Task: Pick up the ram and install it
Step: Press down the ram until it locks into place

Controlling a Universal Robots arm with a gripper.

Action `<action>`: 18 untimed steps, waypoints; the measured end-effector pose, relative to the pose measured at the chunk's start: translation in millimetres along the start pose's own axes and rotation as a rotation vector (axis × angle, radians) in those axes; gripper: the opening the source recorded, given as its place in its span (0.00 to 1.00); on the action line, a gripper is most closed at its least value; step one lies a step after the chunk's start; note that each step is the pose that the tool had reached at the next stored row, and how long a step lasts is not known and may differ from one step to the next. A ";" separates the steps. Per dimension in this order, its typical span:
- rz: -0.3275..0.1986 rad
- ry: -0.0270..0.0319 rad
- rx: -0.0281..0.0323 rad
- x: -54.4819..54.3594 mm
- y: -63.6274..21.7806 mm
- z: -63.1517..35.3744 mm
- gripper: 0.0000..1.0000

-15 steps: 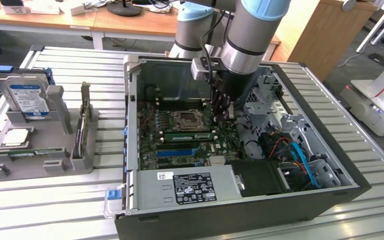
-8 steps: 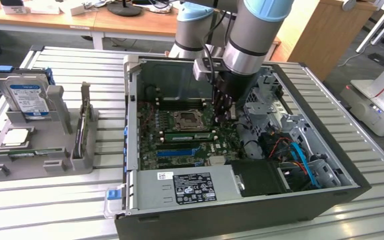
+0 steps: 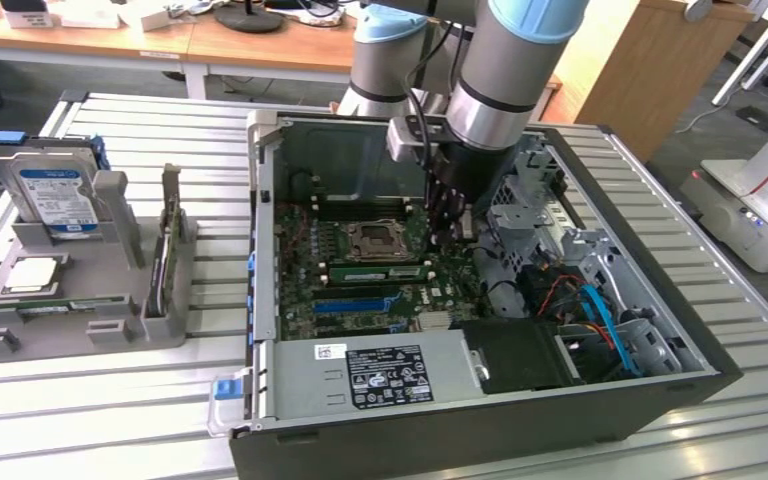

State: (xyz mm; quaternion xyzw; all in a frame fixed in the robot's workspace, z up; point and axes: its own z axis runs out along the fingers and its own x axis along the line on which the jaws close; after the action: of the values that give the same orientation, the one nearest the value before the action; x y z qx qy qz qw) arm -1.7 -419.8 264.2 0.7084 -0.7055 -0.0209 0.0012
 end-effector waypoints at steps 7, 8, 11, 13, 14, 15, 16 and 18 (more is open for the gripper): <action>0.000 0.0000 0.0000 4.4 0.1 0.1 0.11; 0.000 0.0000 0.0000 4.4 0.1 0.1 0.11; 0.000 0.0002 -0.0001 4.5 0.0 0.1 0.11; 0.000 0.0000 0.0000 4.5 0.0 0.7 0.11; 0.000 0.0000 0.0001 4.5 0.0 1.3 0.11; 0.000 0.0002 0.0001 4.5 -0.1 2.0 0.11; 0.000 0.0001 0.0002 4.6 -0.1 3.0 0.11; 0.000 0.0001 0.0002 4.6 -0.2 4.7 0.11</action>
State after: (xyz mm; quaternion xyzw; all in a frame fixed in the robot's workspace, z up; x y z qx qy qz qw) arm -1.7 -424.3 259.3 0.7084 -0.7055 -0.0208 0.0011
